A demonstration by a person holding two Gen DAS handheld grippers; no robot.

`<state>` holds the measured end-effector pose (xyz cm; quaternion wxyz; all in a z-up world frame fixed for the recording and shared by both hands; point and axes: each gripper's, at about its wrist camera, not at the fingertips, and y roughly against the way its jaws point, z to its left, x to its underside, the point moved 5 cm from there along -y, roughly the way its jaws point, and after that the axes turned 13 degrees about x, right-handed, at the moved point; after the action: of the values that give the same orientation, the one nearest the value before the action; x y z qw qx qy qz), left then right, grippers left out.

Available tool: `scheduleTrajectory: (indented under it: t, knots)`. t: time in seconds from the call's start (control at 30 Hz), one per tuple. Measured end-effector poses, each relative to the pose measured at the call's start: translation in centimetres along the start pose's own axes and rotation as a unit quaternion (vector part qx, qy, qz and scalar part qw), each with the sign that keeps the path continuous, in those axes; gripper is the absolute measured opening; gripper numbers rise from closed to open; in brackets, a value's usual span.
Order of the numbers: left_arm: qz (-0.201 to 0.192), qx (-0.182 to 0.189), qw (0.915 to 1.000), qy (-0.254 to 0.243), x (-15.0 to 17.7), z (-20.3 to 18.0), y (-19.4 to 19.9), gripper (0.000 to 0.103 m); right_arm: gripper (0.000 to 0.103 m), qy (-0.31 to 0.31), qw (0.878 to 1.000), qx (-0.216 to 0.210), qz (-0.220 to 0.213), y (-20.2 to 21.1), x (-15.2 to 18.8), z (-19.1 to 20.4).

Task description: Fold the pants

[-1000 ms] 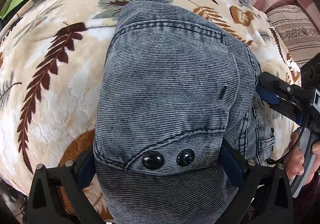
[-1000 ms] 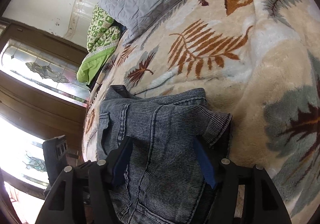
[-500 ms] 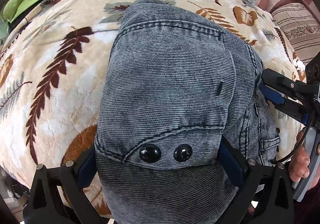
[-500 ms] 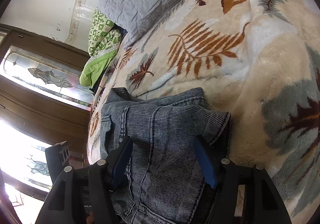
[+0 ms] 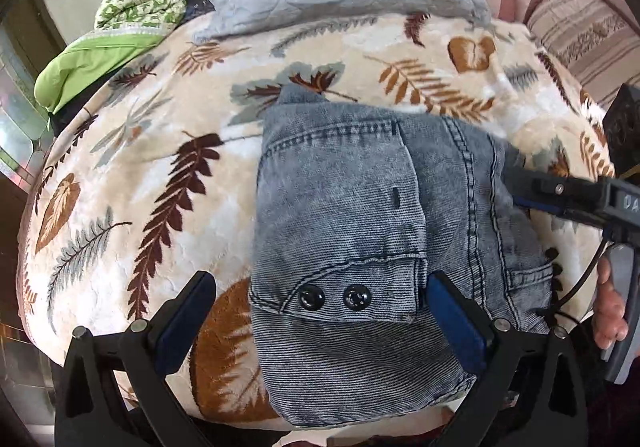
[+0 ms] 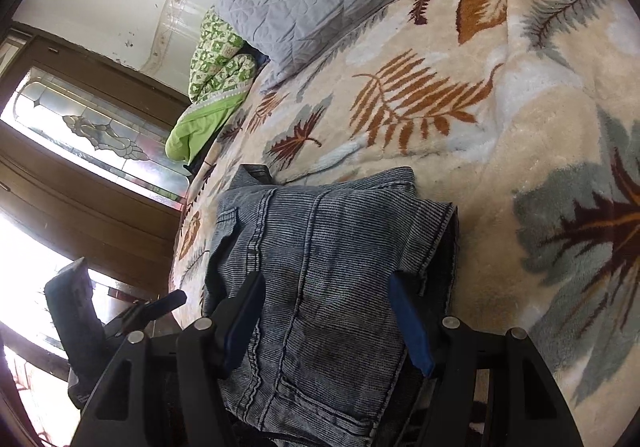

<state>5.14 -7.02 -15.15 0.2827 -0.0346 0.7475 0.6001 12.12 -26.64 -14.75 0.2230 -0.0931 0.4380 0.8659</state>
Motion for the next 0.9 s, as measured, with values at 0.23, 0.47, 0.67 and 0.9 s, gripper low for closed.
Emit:
scheduleTrajectory:
  t: [0.23,0.47,0.67,0.9]
  knots:
    - [0.038,-0.006,0.9993,-0.005,0.7,0.8,-2.8,0.103,0.067,-0.013,1.000,0.006,0.018,-1.1,-0.2,-0.6]
    - [0.054,0.051,0.9964,0.041,1.5,2.0,-4.1,0.103,0.067,-0.021,1.000,-0.003,0.021,-1.5,-0.5,-0.8]
    - [0.065,0.051,0.9962,0.026,2.2,1.0,-3.5,0.103,0.067,-0.019,1.000,-0.004,0.017,-1.6,-0.5,-0.7]
    - [0.061,0.058,0.9964,-0.002,4.0,-0.3,-0.9,0.103,0.067,-0.022,1.000,-0.010,0.016,-1.5,-0.4,-0.9]
